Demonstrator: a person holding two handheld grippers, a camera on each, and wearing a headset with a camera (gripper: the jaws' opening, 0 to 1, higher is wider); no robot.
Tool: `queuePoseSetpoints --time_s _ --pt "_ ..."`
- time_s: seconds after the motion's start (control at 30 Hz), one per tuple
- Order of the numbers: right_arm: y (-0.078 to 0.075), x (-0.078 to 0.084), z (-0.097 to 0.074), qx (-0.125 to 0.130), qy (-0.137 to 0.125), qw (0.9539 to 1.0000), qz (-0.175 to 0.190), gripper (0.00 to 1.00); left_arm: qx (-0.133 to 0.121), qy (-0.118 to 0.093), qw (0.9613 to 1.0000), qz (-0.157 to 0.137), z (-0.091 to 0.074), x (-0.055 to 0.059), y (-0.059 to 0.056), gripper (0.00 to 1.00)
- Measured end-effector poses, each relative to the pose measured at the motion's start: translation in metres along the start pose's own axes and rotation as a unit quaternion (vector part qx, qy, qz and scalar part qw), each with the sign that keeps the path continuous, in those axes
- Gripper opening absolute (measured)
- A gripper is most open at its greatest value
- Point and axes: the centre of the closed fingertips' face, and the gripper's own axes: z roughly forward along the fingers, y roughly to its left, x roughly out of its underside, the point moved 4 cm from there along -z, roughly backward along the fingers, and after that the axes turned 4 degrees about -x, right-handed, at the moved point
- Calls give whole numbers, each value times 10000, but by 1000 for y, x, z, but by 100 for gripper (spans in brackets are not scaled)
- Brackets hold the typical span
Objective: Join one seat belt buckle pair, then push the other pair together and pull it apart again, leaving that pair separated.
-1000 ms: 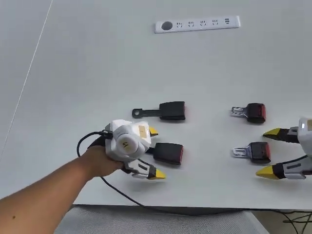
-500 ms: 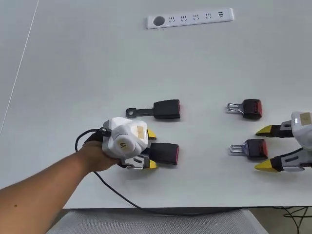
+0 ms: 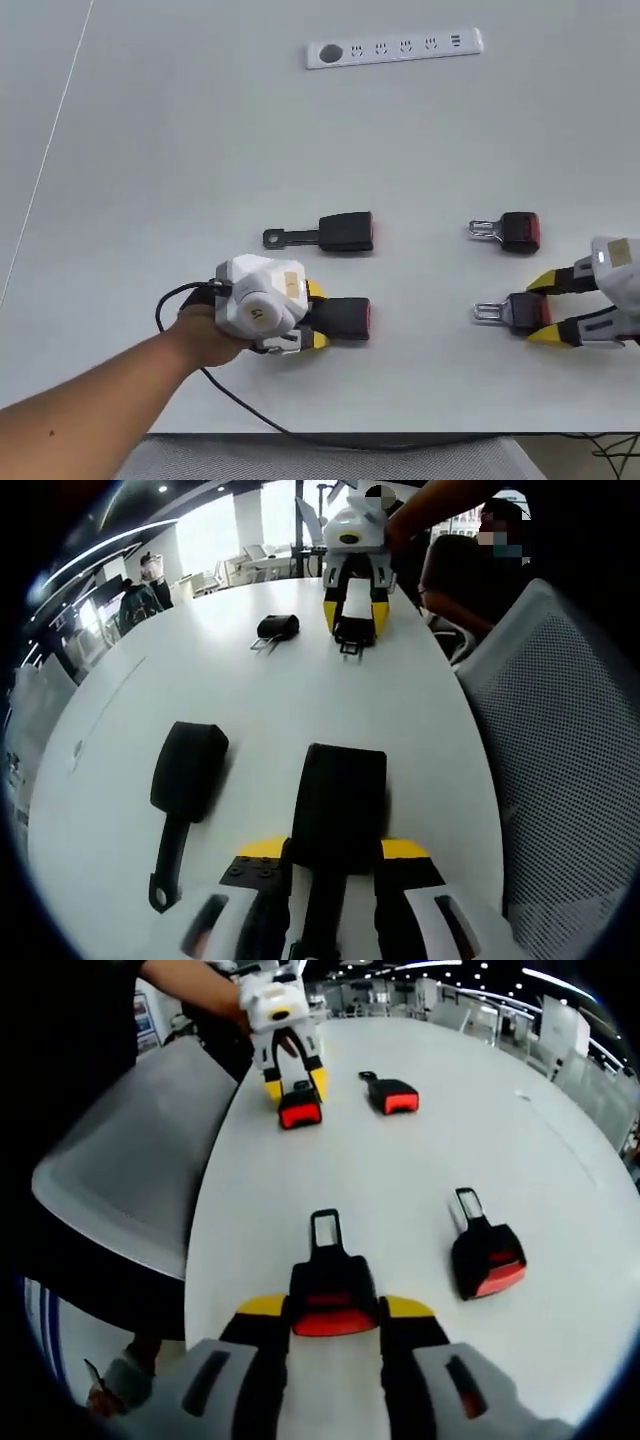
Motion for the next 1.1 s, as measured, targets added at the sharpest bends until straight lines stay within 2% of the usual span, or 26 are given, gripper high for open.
queuePoseSetpoints --time_s 0.07,0.23,0.57,0.8,1.1 --pt "-1 0 -1 -35 -67 9999 111 34 1 35 10000 3 0 -1 0 33" --pt "-1 1 -1 -95 -52 9999 20 33 38 33 10000 47 0 0 1 32" --pt "-1 2 -2 -137 -87 9998 -133 32 62 206 9998 44 1 -1 1 32" --pt "-1 4 -3 -65 -330 9994 -42 32 51 258 9997 8 1 -2 1 32" --pt "2 -5 5 -70 -541 9985 -70 32 81 331 9994 26 0 -2 2 32"
